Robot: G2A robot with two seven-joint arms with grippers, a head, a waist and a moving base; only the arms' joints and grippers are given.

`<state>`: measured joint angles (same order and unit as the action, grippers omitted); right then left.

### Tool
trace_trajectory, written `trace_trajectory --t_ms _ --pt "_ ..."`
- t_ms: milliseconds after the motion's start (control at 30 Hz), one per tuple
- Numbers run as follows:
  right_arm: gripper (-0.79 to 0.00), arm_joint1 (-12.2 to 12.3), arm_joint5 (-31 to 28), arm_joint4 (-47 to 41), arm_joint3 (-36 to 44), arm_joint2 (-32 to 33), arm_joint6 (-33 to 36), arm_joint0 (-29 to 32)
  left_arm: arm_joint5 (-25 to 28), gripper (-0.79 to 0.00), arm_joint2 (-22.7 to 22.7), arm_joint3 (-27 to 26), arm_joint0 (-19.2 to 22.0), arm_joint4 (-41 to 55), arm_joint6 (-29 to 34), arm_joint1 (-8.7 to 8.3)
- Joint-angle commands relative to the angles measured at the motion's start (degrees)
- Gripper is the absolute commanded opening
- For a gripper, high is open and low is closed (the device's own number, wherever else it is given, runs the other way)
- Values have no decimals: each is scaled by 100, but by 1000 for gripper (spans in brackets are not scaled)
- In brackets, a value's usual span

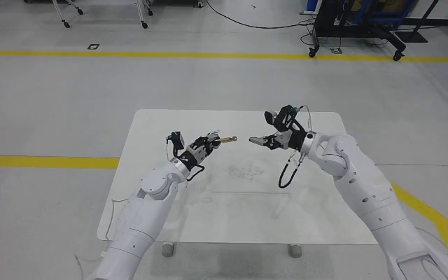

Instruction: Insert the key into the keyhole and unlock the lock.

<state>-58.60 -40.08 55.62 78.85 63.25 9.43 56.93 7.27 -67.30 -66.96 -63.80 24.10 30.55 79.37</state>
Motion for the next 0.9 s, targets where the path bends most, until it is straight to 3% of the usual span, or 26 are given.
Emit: trace_trajectory --t_ms 0,367,433,533,667,867 --pt "0 6 -10 -1 7 20 8 8 -106 -785 15 27 4 68 49 4" --pt "0 6 -10 -1 7 20 8 8 -145 -785 43 0 -7 19 60 3" --pt "0 1 63 -73 -10 39 -48 38 -51 -785 144 -142 -26 -566 72 -28" --pt "0 -25 694 -231 -229 193 -215 38 161 -785 321 -332 -83 -1557 54 -79" --pt "0 -40 991 -415 -496 381 -370 -55 320 -785 505 -408 -63 -2293 77 -104" --pt "0 -33 1352 -190 -703 523 -411 -116 558 -785 1053 -324 157 -4028 -468 -77"
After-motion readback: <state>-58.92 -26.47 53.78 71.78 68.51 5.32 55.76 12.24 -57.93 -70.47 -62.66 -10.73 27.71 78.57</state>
